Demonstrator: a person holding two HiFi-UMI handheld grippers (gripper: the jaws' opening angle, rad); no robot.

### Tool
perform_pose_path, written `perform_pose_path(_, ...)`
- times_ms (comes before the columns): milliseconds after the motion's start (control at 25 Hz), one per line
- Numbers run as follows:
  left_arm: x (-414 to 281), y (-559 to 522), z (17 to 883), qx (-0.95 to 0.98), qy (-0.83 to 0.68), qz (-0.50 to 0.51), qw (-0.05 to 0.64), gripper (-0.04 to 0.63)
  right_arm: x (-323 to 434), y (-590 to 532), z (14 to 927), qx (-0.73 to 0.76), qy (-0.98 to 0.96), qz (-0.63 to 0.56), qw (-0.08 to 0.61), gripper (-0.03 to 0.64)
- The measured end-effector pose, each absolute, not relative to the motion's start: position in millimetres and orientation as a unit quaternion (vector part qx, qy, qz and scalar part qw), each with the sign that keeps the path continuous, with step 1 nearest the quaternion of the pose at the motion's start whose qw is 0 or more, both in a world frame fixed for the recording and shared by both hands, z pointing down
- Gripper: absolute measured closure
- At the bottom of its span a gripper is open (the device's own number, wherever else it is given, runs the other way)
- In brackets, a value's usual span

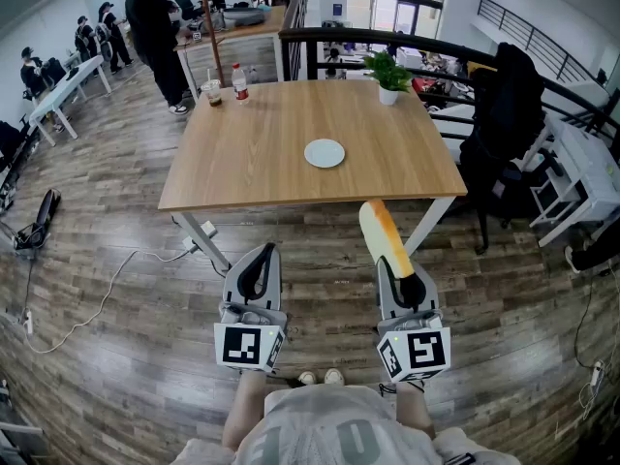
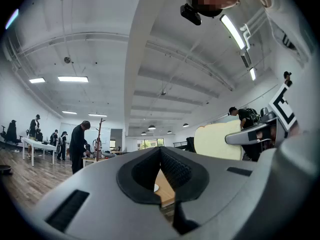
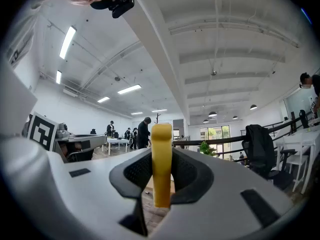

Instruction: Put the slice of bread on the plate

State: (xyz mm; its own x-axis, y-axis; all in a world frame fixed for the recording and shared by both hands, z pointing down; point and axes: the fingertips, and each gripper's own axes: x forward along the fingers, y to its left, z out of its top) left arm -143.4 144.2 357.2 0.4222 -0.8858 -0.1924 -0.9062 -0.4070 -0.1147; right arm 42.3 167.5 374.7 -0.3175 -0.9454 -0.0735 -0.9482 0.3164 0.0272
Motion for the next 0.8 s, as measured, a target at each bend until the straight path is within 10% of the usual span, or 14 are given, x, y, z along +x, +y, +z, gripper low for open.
perform_pose_path(800, -125, 151, 343, -0.824, 0.548, 0.056, 0.13, 0.586, 82, 186, 374, -0.571, 0.817, 0.057, 0.058, 0.525)
